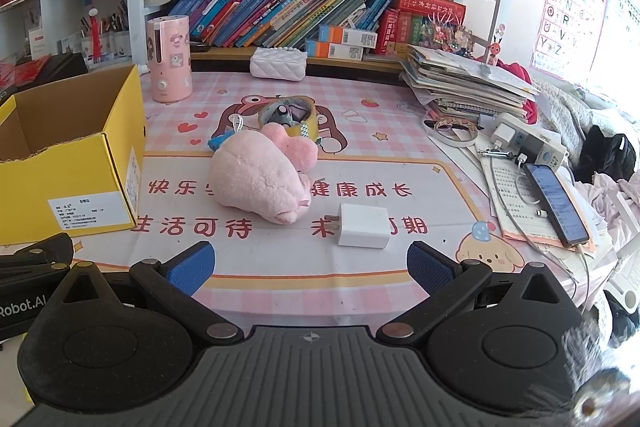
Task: Organize objects
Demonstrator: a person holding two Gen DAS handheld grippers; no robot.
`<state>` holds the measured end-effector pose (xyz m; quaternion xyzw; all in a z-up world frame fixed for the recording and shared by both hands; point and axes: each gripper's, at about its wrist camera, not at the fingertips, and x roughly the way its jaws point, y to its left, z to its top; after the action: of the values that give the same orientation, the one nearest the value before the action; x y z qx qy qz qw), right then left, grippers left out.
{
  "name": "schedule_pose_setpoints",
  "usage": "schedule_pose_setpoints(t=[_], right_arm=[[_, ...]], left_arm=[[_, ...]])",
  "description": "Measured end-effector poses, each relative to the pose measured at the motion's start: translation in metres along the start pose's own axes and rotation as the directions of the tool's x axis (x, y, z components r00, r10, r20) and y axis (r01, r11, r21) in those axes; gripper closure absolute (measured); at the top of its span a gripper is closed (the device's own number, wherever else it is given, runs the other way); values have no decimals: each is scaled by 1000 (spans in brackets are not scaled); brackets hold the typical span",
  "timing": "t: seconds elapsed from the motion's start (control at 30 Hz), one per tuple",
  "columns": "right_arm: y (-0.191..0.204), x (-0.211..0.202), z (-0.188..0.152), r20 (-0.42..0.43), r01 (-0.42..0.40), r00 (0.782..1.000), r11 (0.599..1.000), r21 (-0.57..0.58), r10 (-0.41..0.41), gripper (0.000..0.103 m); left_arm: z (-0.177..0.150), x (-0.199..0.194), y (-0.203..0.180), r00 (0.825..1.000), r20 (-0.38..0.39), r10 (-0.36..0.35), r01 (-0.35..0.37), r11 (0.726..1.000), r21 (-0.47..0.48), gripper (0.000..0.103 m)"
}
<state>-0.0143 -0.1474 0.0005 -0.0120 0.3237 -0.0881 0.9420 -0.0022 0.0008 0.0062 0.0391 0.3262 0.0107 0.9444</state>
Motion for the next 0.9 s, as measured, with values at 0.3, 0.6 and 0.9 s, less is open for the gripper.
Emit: schedule_pose_setpoints(t=[0.3,0.6,0.9], right_arm=[[0,-1,0,1,-1,1000,1000,1,1,0],[-1,-1,0,3,-1,1000,1000,0,1,0],[1,-4,3,10,0,1000,1000,-5,0,0]], left_arm=[[0,0,0,1000,0,1,-1,1000,0,0],[0,0,-1,1000,-1,3,-3,1000,-1,0],[0,-1,-2,1000,1,1,-1,1000,-1,0]])
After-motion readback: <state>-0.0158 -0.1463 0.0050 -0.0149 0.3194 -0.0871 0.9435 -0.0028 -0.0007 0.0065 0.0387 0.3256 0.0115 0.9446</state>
